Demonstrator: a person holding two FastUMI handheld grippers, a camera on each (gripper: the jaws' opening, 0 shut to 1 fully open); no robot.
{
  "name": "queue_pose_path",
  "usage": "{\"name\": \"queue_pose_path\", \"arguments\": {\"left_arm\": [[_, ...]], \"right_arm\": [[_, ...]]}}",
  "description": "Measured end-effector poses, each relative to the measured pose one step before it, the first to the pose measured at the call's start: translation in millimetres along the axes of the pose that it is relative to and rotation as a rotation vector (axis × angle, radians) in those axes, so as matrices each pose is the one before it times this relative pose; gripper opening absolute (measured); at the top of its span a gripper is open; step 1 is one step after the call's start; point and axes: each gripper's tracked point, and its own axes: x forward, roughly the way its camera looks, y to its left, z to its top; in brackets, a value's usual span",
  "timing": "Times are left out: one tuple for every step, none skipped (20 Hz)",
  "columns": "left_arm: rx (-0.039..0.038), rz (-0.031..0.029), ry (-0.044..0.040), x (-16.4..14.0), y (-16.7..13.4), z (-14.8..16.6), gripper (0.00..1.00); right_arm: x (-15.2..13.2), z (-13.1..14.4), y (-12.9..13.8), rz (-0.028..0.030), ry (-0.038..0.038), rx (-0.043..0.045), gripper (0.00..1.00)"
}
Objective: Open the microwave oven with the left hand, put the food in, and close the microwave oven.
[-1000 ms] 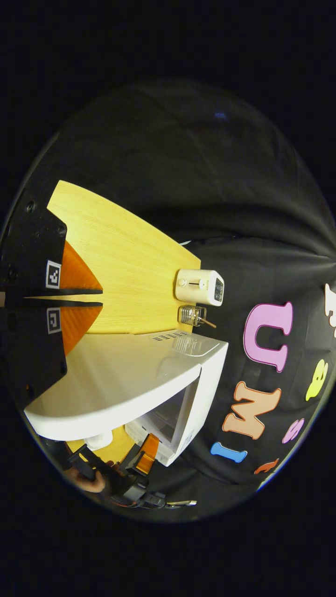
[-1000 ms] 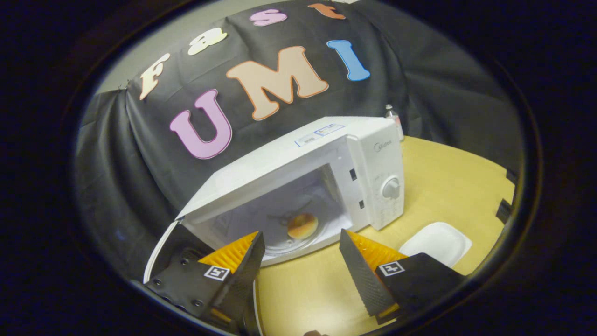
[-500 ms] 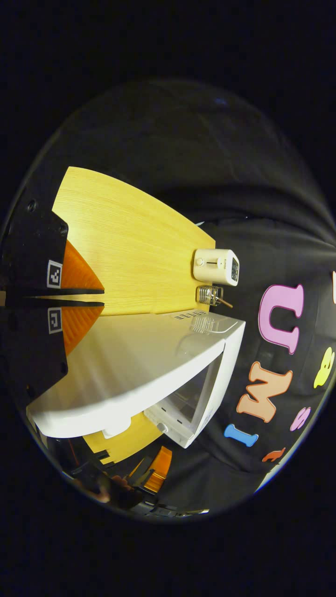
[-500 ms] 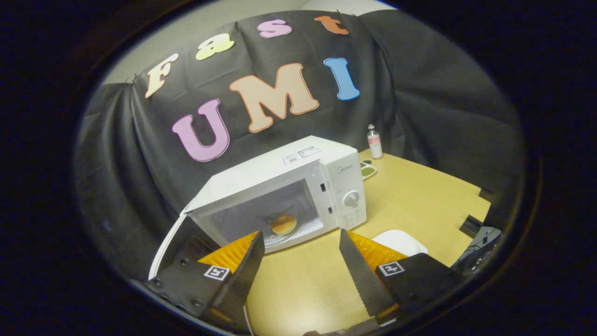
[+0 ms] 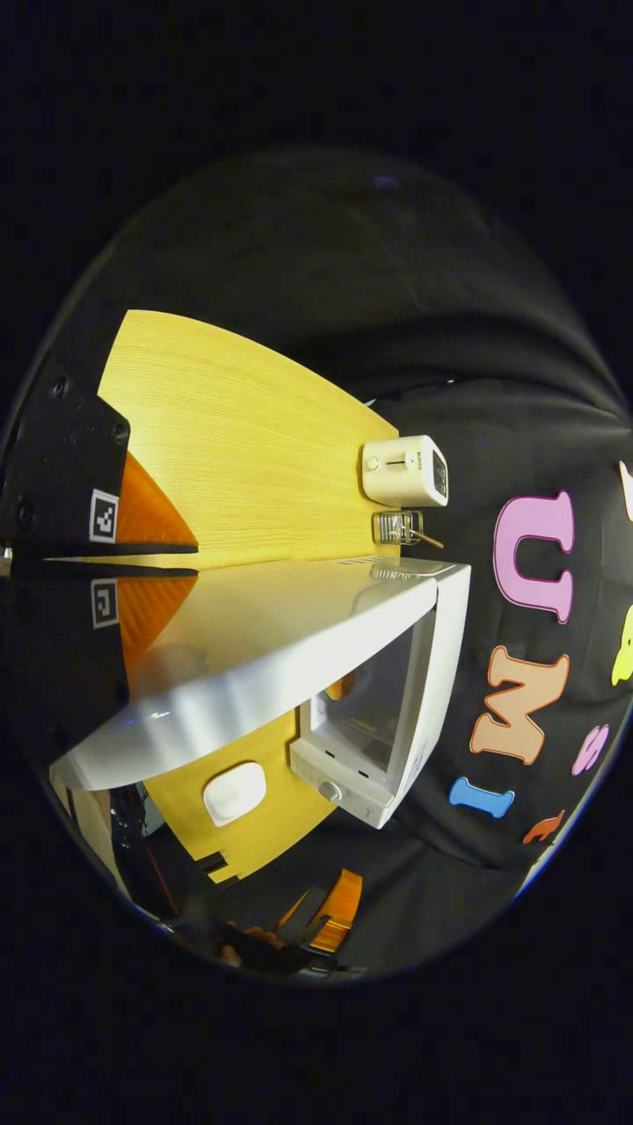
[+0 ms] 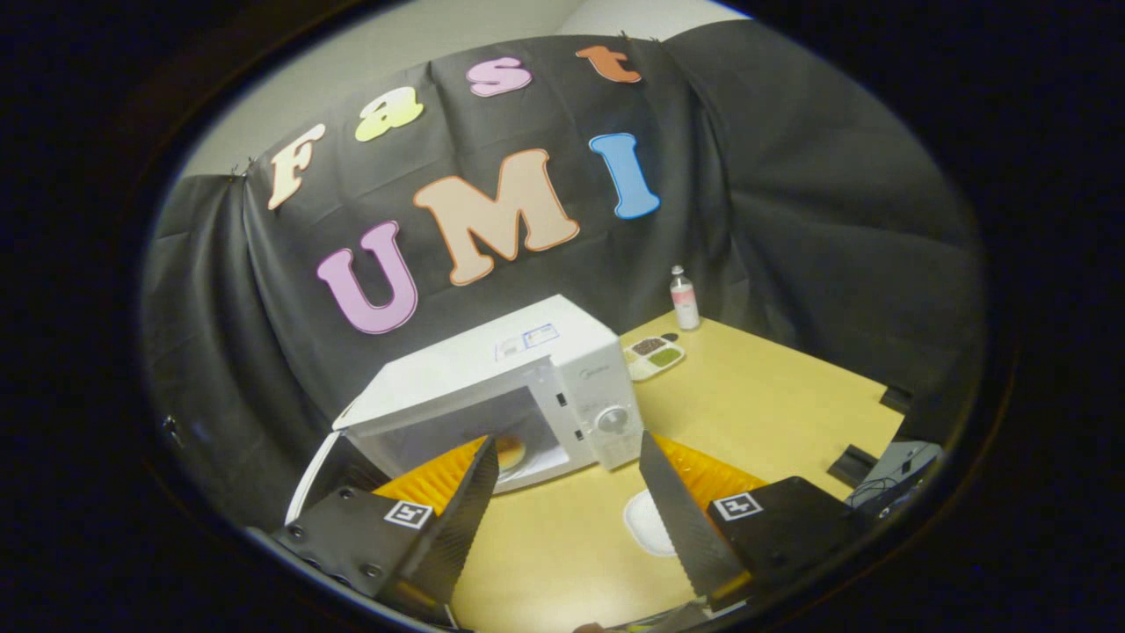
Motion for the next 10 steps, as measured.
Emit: {"name": "queue_pose_path", "arguments": {"left_arm": [[-0.00438,0.00905,-0.00357,0.28,-6.88,1.28,0.01],[-0.0072,0.00831,-0.00281,0.97,-9.51,0.43,0.01],[-0.0065,0.00532,-0.00334,1.35,-9.88,0.71,0.01],[-0.00748,0.0021,-0.00998,-0.14,-12.25,1.3,0.01],[-0.00907,-0.002,-0.01397,0.94,-12.68,3.33,0.01],[-0.01608,-0.00606,-0.01966,1.94,-14.33,2.98,0.01],[-0.01481,0.00139,-0.01621,1.43,-12.01,3.41,0.01],[-0.01158,-0.00087,-0.01451,2.39,-12.27,2.13,0.01],[-0.00832,0.00014,-0.01553,1.71,-11.56,3.95,0.01],[-0.00161,-0.00234,-0.01372,2.14,-11.62,3.65,0.01]], "right_arm": [[1.76,4.7,-9.28,0.00276,-0.00008,-0.00646,0.99],[1.35,5.66,-8.05,0.00425,-0.00079,-0.00323,0.99],[0.84,5.21,-8.19,0.00959,0.00041,0.00255,0.99],[2.05,4.17,-7.16,0.01114,-0.0014,0.00655,0.99],[2.07,4.48,-6.51,0.01211,0.00219,0.01094,0.99],[1.39,2.48,-5.95,0.01221,0.00486,0.01304,0.99],[2.05,4.19,-5.79,0.01177,-0.00057,0.01271,0.99],[1.89,4.55,-5.75,0.00987,-0.00309,0.00646,0.99],[1.18,3.52,-5.87,0.00719,-0.0025,-0.00035,0.99],[0.24,3.29,-5.11,0.00646,-0.00211,-0.00518,0.99]]}}
